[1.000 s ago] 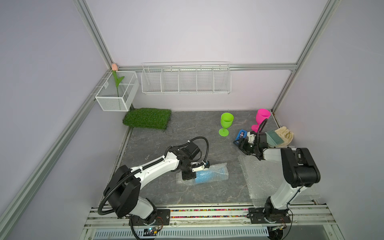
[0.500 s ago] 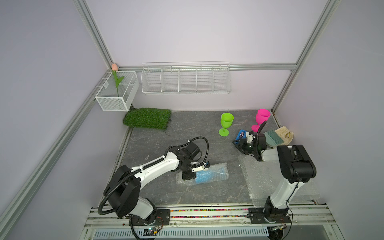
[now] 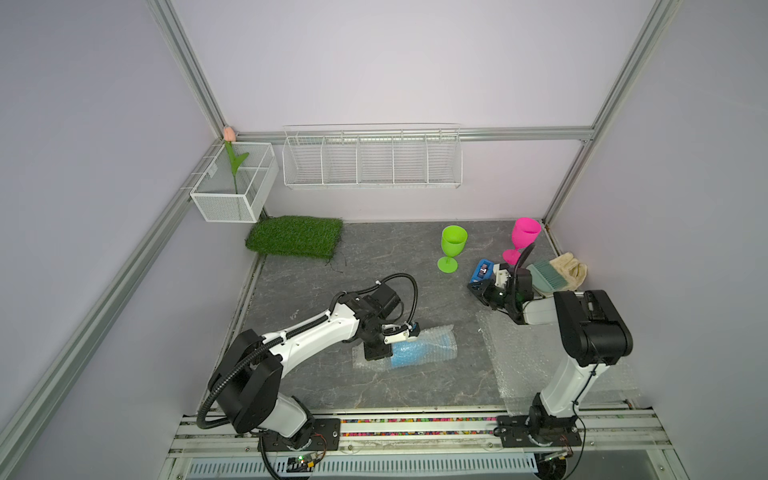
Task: Wrap wine glasses in bubble wrap
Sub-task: Tear off the tape using the Tape Cutter.
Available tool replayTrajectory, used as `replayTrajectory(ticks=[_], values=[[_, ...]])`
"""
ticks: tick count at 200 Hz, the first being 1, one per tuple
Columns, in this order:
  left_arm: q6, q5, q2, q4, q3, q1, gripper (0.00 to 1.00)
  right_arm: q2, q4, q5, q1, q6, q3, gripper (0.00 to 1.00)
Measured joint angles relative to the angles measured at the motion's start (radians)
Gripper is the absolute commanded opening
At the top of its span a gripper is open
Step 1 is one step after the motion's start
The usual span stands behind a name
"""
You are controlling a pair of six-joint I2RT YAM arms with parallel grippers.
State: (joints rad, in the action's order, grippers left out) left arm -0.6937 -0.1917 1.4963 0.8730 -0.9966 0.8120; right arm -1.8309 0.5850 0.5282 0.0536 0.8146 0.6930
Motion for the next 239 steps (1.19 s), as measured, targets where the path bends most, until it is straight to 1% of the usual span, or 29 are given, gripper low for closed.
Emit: replayTrajectory(ticks=[12, 26, 30, 98, 144, 158, 179, 239], values=[[0.000, 0.000, 0.000, 0.000, 0.000, 0.000, 0.00, 0.000, 0.000, -0.005, 0.000, -0.001, -0.002, 0.15], [0.000, 0.000, 0.000, 0.000, 0.000, 0.000, 0.00, 0.000, -0.005, -0.010, -0.001, -0.005, -0.003, 0.08], [0.000, 0.000, 0.000, 0.000, 0.000, 0.000, 0.00, 0.000, -0.008, -0.012, -0.001, -0.002, -0.003, 0.07], [0.000, 0.000, 0.002, 0.000, 0.000, 0.000, 0.00, 0.015, -0.133, -0.036, -0.002, -0.017, -0.014, 0.07], [0.000, -0.008, 0.010, 0.004, -0.003, 0.000, 0.00, 0.056, -0.212, -0.058, 0.010, -0.026, -0.014, 0.07], [0.000, -0.008, 0.010, 0.005, -0.006, 0.000, 0.00, 0.091, -0.274, -0.072, 0.015, -0.039, -0.013, 0.07], [0.000, -0.008, 0.011, 0.007, -0.007, 0.000, 0.00, 0.180, -0.385, -0.097, 0.034, -0.071, 0.007, 0.07], [0.000, -0.008, 0.015, 0.009, -0.010, 0.000, 0.00, 0.473, -0.651, -0.172, 0.145, -0.161, 0.163, 0.07]])
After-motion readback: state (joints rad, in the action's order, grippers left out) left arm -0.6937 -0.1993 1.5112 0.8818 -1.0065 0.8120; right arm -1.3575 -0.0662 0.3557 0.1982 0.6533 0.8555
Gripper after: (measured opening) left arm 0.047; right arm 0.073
